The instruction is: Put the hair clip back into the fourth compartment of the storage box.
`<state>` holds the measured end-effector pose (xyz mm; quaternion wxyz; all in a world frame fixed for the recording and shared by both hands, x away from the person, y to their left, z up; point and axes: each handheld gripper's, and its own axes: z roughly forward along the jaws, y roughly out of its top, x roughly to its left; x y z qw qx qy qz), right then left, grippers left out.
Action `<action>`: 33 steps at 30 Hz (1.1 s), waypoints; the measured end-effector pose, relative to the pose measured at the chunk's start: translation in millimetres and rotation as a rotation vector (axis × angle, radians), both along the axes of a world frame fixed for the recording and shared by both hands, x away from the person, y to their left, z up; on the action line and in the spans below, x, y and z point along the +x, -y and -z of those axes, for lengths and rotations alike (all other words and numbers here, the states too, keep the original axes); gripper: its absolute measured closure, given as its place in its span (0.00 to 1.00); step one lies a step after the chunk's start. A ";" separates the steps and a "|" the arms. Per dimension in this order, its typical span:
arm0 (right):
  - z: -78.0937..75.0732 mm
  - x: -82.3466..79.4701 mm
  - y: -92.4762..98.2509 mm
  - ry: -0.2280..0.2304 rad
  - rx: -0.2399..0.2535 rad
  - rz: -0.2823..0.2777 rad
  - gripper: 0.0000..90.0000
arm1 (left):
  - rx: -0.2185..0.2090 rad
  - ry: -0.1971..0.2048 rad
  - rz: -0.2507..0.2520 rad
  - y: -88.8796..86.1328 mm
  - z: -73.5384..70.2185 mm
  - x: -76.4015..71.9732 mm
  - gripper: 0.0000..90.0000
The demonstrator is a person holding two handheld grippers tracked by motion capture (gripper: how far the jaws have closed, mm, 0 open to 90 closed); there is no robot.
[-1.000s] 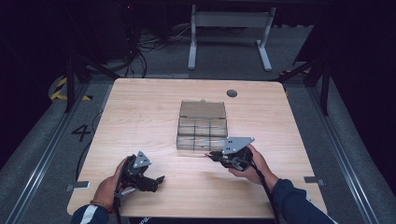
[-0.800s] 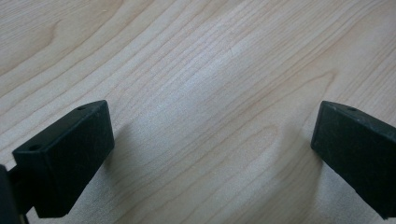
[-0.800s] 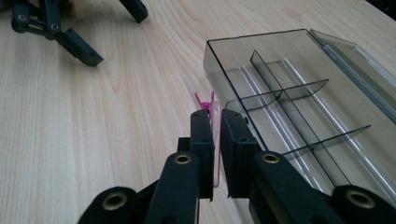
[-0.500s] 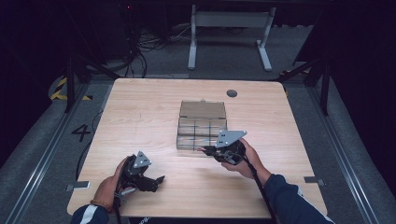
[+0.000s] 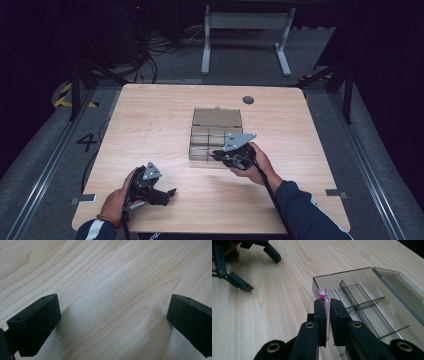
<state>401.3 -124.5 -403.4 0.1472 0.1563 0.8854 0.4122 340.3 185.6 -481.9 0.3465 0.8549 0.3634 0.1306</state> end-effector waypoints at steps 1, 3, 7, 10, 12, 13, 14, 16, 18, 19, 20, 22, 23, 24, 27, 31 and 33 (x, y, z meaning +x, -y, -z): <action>0.0 0.0 0.0 0.000 0.000 0.000 0.94 | 0.000 0.000 0.000 0.0 0.0 0.0 0.00; -2.3 3.9 -4.8 -0.004 0.010 0.002 0.94 | 0.000 0.000 0.000 0.0 0.0 0.0 0.00; -2.6 7.9 -9.2 -0.009 0.004 0.005 0.94 | 0.000 0.000 0.000 0.0 0.0 0.0 0.00; -2.8 13.1 -13.3 -0.012 0.002 0.011 0.94 | 0.000 0.000 0.000 0.0 0.0 0.0 0.00; -2.8 16.8 -16.5 -0.013 -0.001 0.016 0.94 | 0.000 0.000 0.000 0.0 0.0 0.0 0.00; -2.8 17.4 -17.2 -0.013 -0.004 0.019 0.94 | 0.000 0.000 0.000 0.0 0.0 0.0 0.00; -2.8 17.4 -17.2 -0.013 -0.004 0.019 0.94 | 0.000 0.000 0.000 0.0 0.0 0.0 0.00; -2.7 20.5 -18.6 -0.021 0.001 0.018 0.94 | 0.000 0.000 0.000 0.0 0.0 0.0 0.00; -2.6 25.0 -21.3 -0.025 0.000 0.024 0.94 | 0.000 0.000 0.000 0.0 0.0 0.0 0.00; -2.4 26.6 -22.3 -0.023 -0.003 0.026 0.94 | 0.000 0.000 0.000 0.0 0.0 0.0 0.00; -2.3 28.1 -23.3 -0.024 -0.007 0.028 0.94 | 0.000 0.000 0.000 0.0 0.0 0.0 0.00; -2.2 29.5 -24.0 -0.027 -0.008 0.028 0.94 | 0.000 0.000 0.000 0.0 0.0 0.0 0.00; -1.8 31.2 -25.3 -0.031 -0.008 0.032 0.94 | 0.000 0.000 0.000 0.0 0.0 0.0 0.00; -1.7 32.7 -26.1 -0.034 -0.010 0.032 0.94 | 0.000 0.000 0.000 0.0 0.0 0.0 0.00; -0.1 37.4 -30.5 -0.034 -0.021 0.034 0.94 | 0.000 0.000 0.000 0.0 0.0 0.0 0.00; 2.8 40.7 -33.4 -0.045 -0.031 0.032 0.94 | 0.000 0.000 0.000 0.0 0.0 0.0 0.00; 4.6 43.5 -35.2 -0.055 -0.031 0.040 0.94 | 0.000 0.000 0.000 0.0 0.0 0.0 0.00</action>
